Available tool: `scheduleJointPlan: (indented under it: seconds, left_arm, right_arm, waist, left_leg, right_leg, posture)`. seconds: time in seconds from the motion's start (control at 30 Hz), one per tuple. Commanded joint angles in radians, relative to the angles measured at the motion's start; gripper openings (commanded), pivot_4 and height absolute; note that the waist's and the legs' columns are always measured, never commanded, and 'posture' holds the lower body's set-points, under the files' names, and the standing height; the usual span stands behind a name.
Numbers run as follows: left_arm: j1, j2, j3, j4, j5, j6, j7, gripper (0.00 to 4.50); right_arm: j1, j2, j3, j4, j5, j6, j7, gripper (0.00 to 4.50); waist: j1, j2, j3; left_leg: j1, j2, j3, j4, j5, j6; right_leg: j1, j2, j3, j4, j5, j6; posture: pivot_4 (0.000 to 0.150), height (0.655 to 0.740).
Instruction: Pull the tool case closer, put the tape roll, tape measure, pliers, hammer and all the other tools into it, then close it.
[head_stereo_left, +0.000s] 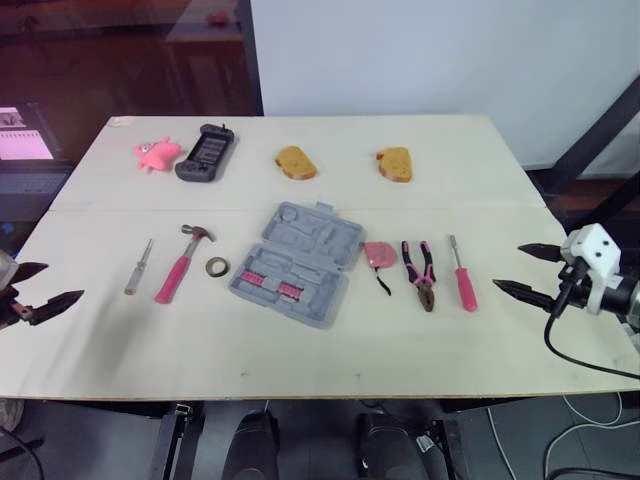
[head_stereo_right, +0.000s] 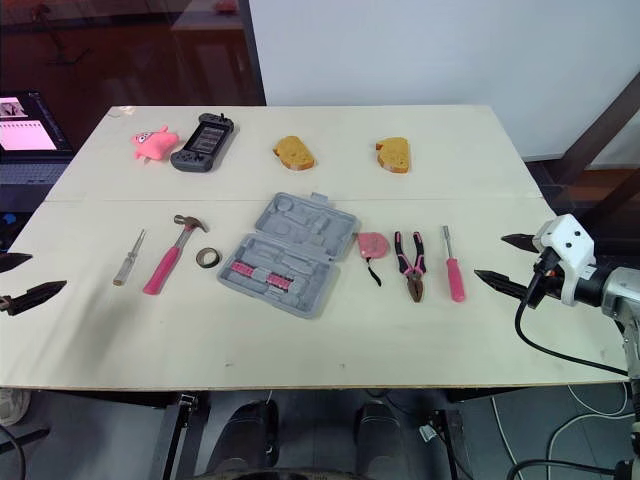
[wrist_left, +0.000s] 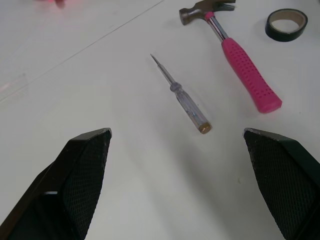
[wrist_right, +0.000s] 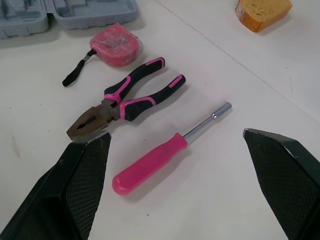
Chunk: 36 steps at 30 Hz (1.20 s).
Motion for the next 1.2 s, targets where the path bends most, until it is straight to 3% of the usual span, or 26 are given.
scheduleJointPlan:
  seconds: [0.03,0.53,0.8,0.9,1.0,1.2]
  left_arm:
    - [-0.022,0.044,-0.002,0.021,0.005,-0.017,-0.041,4.44]
    - [-0.09,0.04,-0.014,0.073,0.02,-0.01,-0.065,4.44]
    - [-0.094,0.048,-0.029,0.055,0.018,0.026,-0.125,4.44]
    - [-0.006,0.035,-0.054,-0.055,0.023,0.043,-0.17,4.44]
    - [0.124,-0.007,-0.015,-0.276,-0.042,0.153,-0.159,4.44]
    - [0.327,-0.146,-0.013,-0.765,-0.082,0.348,0.033,4.44]
  right_arm:
    - [-0.025,-0.025,-0.024,0.008,0.002,-0.025,0.01,4.5]
    - [-0.02,-0.025,-0.029,0.017,0.005,-0.04,0.016,4.5]
    - [-0.006,-0.053,-0.022,-0.098,0.055,0.098,0.07,4.5]
    - [0.026,-0.094,0.011,-0.253,0.09,0.257,0.094,4.5]
    - [-0.004,-0.095,0.036,-0.403,0.146,0.448,0.03,4.5]
    - [-0.039,-0.064,0.161,-0.698,0.197,0.595,-0.034,4.5]
  waist:
    - [0.0,0.0,0.0]
    - [0.0,0.0,0.0]
    - [0.0,0.0,0.0]
    - [-0.002,0.001,0.0]
    - [-0.005,0.001,0.0]
    - [0.004,0.0,0.0]
  left_leg:
    - [0.0,0.0,0.0,0.0,0.0,0.0]
    - [0.0,0.0,0.0,0.0,0.0,0.0]
    - [0.0,0.0,0.0,0.0,0.0,0.0]
    - [0.0,0.0,0.0,0.0,0.0,0.0]
    - [0.001,0.001,0.0,0.0,0.0,0.0]
    - [-0.001,0.001,0.0,0.002,0.0,0.0]
  right_leg:
    - [0.0,0.0,0.0,0.0,0.0,0.0]
    - [0.0,0.0,0.0,0.001,0.0,0.0]
    - [0.0,0.0,0.0,0.002,0.0,0.0]
    - [-0.001,0.0,0.0,0.002,0.0,0.0]
    - [-0.001,0.0,0.0,0.003,0.0,0.001]
    - [-0.001,0.0,0.001,0.003,-0.002,-0.003]
  posture:
    - [0.15,0.7207]
    - [0.15,0.7207]
    - [0.15,0.7207]
    - [0.15,0.7207]
    - [0.15,0.7207]
    - [0.15,0.7207]
